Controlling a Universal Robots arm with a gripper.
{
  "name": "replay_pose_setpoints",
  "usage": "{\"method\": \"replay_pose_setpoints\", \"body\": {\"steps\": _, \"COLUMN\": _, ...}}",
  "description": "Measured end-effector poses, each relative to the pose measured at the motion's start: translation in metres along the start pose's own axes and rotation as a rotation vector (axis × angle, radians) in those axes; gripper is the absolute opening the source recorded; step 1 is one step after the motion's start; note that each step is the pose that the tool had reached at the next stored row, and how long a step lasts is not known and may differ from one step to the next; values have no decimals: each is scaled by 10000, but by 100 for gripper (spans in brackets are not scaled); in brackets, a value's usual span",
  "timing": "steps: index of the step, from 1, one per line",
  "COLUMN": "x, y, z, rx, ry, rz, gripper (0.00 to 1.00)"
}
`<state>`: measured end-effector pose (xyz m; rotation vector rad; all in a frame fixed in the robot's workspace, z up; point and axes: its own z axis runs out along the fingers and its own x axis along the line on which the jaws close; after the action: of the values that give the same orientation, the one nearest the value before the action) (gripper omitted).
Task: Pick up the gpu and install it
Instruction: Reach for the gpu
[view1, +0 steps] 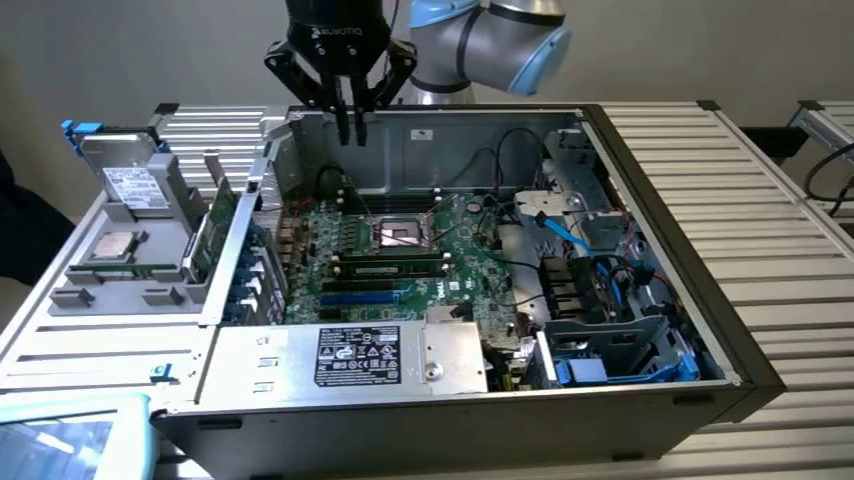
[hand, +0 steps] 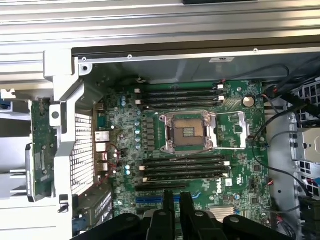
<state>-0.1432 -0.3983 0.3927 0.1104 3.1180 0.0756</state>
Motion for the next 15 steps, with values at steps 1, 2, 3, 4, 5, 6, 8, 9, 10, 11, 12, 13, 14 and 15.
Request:
{"method": "replay_pose_setpoints", "body": {"steps": 1, "x": 45, "y": -3, "z": -1, "rx": 0, "ry": 0, "rz": 1, "gripper": 25}}
{"method": "replay_pose_setpoints", "body": {"steps": 2, "x": 90, "y": -5, "z": -2, "rx": 0, "ry": 0, "rz": 1, "gripper": 32}}
{"method": "replay_pose_setpoints", "body": {"steps": 3, "x": 134, "y": -6, "z": -3, "rx": 0, "ry": 0, "rz": 0, "gripper": 37}}
{"method": "replay_pose_setpoints", "body": {"steps": 4, "x": 179, "y": -5, "z": -3, "rx": -1, "ry": 0, "rz": 0, "gripper": 37}}
{"method": "replay_pose_setpoints", "body": {"steps": 5, "x": 224, "y": -3, "z": -4, "rx": -1, "ry": 0, "rz": 1, "gripper": 44}}
{"method": "replay_pose_setpoints", "body": {"steps": 6, "x": 271, "y": -1, "z": -6, "rx": 0, "ry": 1, "rz": 1, "gripper": 44}}
{"method": "replay_pose_setpoints", "body": {"steps": 8, "x": 364, "y": 3, "z": -7, "rx": -1, "ry": 0, "rz": 0, "gripper": 44}}
{"method": "replay_pose_setpoints", "body": {"steps": 9, "x": 410, "y": 5, "z": -8, "rx": 0, "ry": 0, "rz": 2, "gripper": 44}}
{"method": "replay_pose_setpoints", "body": {"steps": 10, "x": 456, "y": 6, "z": -8, "rx": -1, "ry": 0, "rz": 0, "gripper": 44}}
{"method": "replay_pose_setpoints", "body": {"steps": 11, "x": 499, "y": 7, "z": -9, "rx": -1, "ry": 0, "rz": 0, "gripper": 44}}
{"method": "replay_pose_setpoints", "body": {"steps": 12, "x": 547, "y": 8, "z": -10, "rx": -1, "ry": -1, "rz": 0, "gripper": 44}}
{"method": "replay_pose_setpoints", "body": {"steps": 13, "x": 593, "y": 9, "z": -11, "rx": -1, "ry": 0, "rz": 2, "gripper": 44}}
{"method": "replay_pose_setpoints", "body": {"steps": 14, "x": 637, "y": 10, "z": -12, "rx": 0, "ry": 0, "rz": 0, "gripper": 44}}
{"method": "replay_pose_setpoints", "body": {"steps": 15, "x": 682, "y": 10, "z": -12, "rx": -1, "ry": 0, "rz": 0, "gripper": 44}}
